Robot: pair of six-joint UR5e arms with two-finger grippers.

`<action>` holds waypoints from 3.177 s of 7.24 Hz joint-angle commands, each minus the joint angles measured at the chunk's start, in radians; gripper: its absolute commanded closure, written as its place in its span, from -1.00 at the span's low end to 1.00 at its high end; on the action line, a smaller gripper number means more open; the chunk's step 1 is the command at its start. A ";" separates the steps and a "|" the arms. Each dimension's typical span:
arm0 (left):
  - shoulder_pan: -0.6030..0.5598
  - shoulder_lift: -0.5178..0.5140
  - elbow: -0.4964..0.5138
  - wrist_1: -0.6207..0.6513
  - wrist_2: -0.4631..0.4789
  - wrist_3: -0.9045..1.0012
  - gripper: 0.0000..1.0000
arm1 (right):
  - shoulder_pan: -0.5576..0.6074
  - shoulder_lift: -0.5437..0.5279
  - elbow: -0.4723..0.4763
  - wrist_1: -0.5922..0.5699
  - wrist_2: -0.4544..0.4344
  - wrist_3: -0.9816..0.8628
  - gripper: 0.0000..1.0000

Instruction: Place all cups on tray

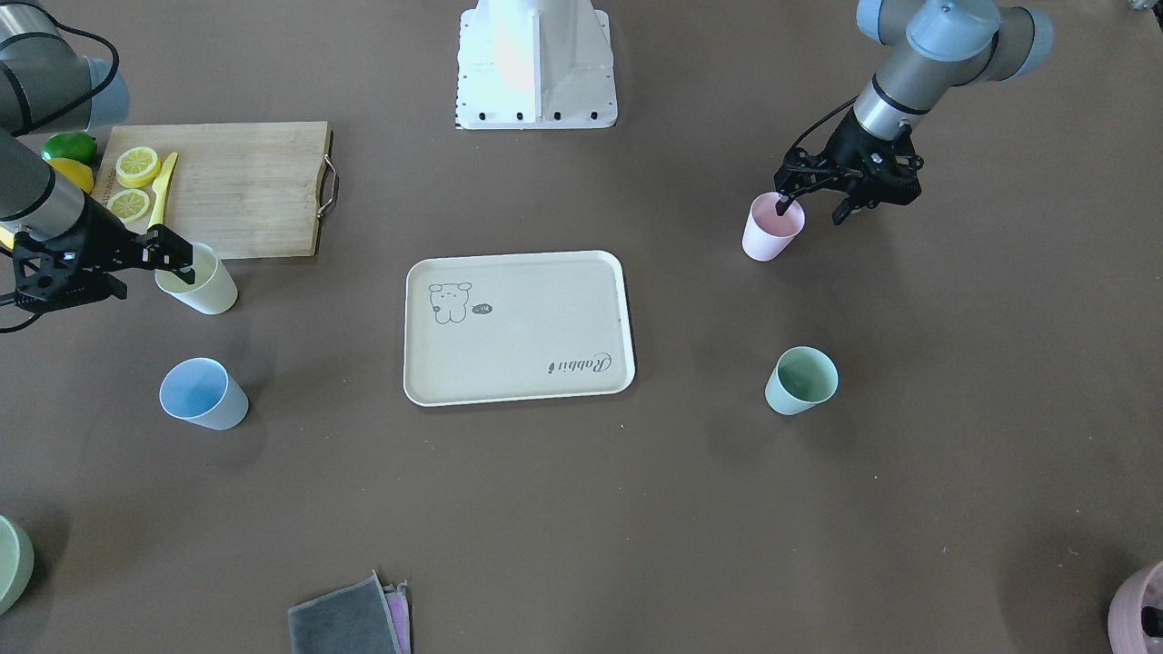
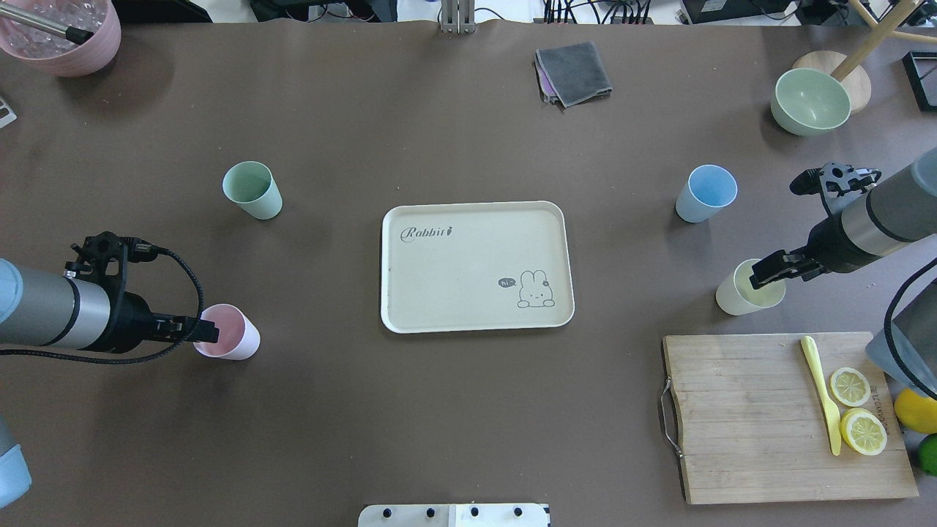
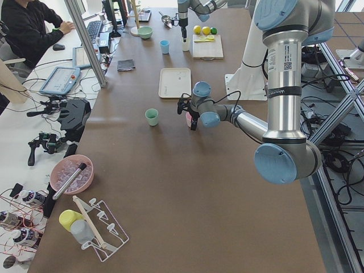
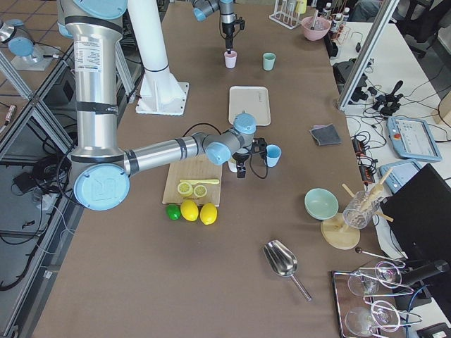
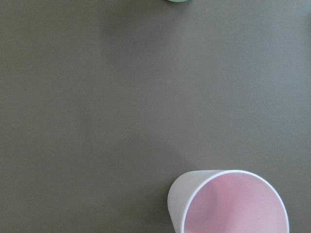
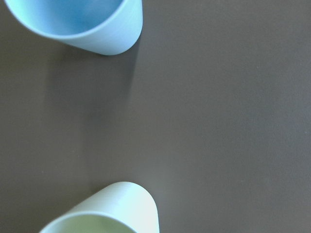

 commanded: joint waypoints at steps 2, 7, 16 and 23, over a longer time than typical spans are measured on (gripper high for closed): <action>0.004 -0.016 0.017 -0.002 0.000 -0.002 0.99 | -0.002 0.008 -0.003 -0.001 -0.002 0.002 0.09; 0.006 -0.094 -0.013 -0.003 -0.044 -0.145 1.00 | 0.021 0.069 0.001 -0.004 0.034 0.003 1.00; 0.025 -0.666 0.212 0.390 0.042 -0.168 1.00 | 0.021 0.440 -0.016 -0.279 0.090 0.150 1.00; 0.121 -0.669 0.252 0.390 0.161 -0.163 0.02 | -0.157 0.500 -0.014 -0.268 -0.017 0.252 1.00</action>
